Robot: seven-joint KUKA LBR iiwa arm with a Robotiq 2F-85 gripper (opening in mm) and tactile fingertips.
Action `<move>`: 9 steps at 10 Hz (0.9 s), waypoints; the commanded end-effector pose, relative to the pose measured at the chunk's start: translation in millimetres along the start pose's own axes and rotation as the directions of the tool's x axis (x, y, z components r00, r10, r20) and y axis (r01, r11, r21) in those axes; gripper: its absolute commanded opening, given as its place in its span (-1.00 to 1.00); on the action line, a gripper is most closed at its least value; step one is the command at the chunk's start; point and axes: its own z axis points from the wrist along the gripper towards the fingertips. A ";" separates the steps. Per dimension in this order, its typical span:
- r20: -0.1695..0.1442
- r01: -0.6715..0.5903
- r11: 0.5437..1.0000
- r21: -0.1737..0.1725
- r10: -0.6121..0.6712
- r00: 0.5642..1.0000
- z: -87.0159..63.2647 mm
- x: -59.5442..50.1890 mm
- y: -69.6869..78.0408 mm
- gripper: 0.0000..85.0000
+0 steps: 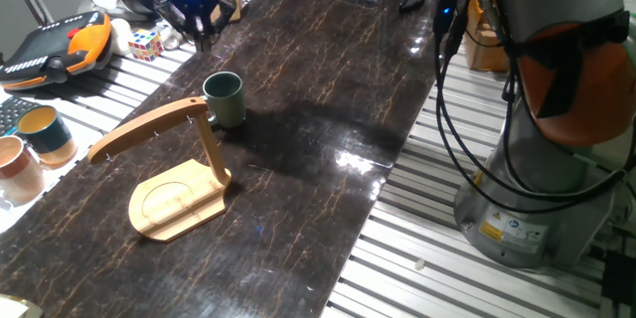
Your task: Take the cup off the cup rack
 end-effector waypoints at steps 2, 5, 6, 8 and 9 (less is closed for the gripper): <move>0.001 0.090 0.996 0.024 -0.090 0.996 -2.4 1.5 -3.6 -0.98; -0.005 0.272 0.962 0.027 -0.272 0.962 1.3 -2.5 -23.6 -0.98; -0.008 0.315 0.949 0.032 -0.315 0.949 2.0 -3.3 -27.0 -0.98; -0.030 0.425 0.904 0.053 -0.424 0.905 2.5 -4.2 -35.3 -0.98; -0.053 0.473 0.880 0.042 -0.470 0.881 4.3 -5.9 -39.7 -0.98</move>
